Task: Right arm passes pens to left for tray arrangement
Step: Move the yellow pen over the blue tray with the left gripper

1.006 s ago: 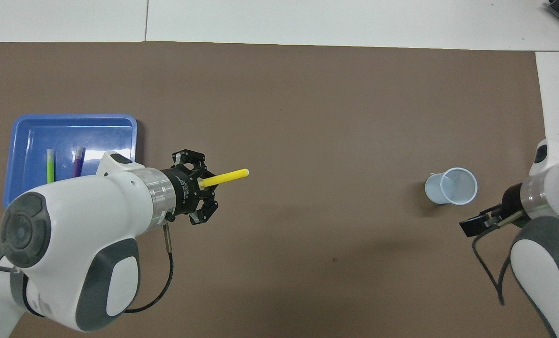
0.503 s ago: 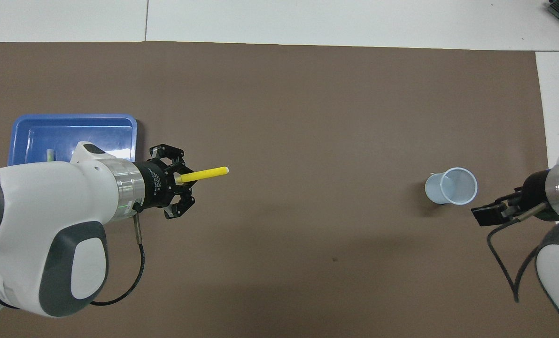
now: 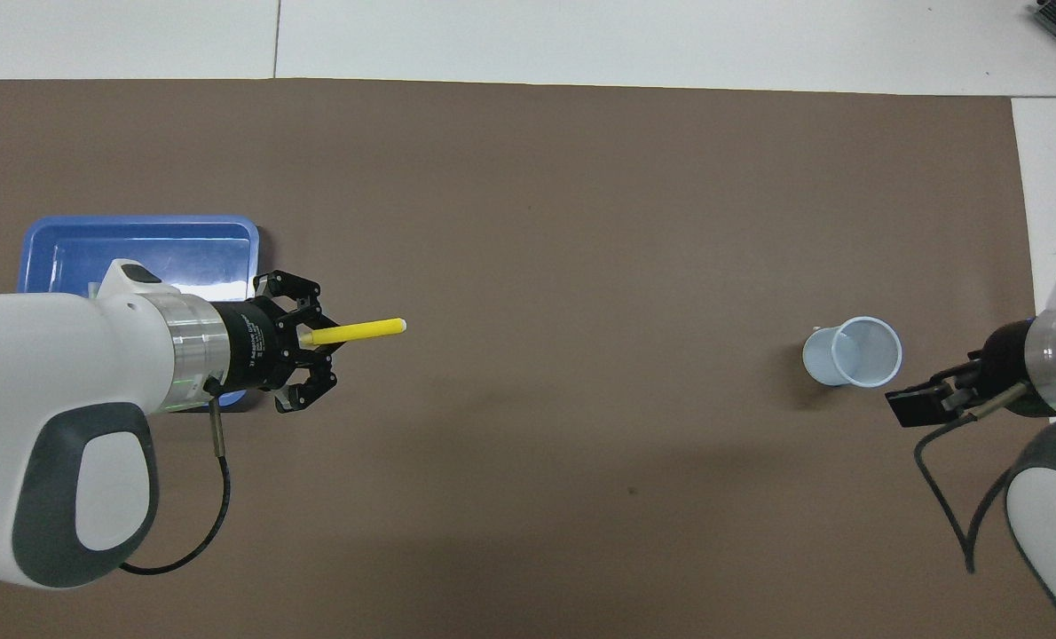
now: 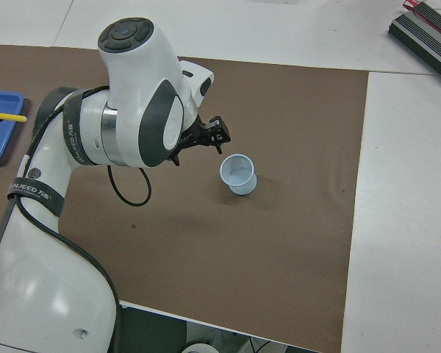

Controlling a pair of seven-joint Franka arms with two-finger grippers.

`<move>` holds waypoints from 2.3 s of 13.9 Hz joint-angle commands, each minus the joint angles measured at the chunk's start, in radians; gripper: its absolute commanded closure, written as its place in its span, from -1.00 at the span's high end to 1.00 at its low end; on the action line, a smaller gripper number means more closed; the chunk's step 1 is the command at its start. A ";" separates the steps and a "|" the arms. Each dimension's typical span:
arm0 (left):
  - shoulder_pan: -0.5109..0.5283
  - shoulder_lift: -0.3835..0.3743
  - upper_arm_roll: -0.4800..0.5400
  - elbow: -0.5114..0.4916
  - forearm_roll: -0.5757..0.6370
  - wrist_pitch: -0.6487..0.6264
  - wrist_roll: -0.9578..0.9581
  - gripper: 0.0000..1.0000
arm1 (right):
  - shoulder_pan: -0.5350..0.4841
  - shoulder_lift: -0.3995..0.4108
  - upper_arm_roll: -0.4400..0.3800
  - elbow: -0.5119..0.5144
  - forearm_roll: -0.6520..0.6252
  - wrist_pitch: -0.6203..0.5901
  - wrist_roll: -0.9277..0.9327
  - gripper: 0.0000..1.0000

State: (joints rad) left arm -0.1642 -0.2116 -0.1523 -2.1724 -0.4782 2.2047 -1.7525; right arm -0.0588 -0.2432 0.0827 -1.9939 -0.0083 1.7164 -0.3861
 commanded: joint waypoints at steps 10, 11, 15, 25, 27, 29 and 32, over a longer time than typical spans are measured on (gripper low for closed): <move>0.073 -0.034 0.082 0.002 -0.036 -0.152 0.243 -1.00 | -0.018 0.001 -0.004 0.023 0.031 -0.012 -0.004 1.00; 0.087 -0.035 0.082 0.002 -0.036 -0.163 0.264 -1.00 | -0.018 0.001 -0.004 0.023 0.031 -0.014 0.004 1.00; 0.149 -0.048 0.082 0.002 -0.042 -0.224 0.362 -1.00 | -0.012 0.001 -0.004 0.030 0.033 -0.026 0.036 1.00; 0.278 -0.063 0.097 -0.003 -0.040 -0.324 0.591 -1.00 | 0.109 0.142 -0.156 0.198 0.034 -0.069 0.148 1.00; 0.298 -0.069 0.099 -0.004 -0.040 -0.332 0.645 -1.00 | 0.112 0.140 -0.158 0.198 0.034 -0.078 0.150 1.00; 0.302 -0.071 0.102 -0.012 -0.039 -0.336 0.688 -1.00 | 0.112 0.142 -0.159 0.198 0.034 -0.073 0.156 1.00; 0.327 -0.072 0.102 -0.017 -0.034 -0.338 0.764 -1.00 | 0.106 0.142 -0.158 0.196 0.034 -0.077 0.156 1.00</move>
State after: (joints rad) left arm 0.1413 -0.2582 -0.0504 -2.1704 -0.4972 1.8871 -1.0482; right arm 0.0477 -0.1078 -0.0682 -1.8148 0.0007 1.6640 -0.2430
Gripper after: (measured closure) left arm 0.912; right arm 0.000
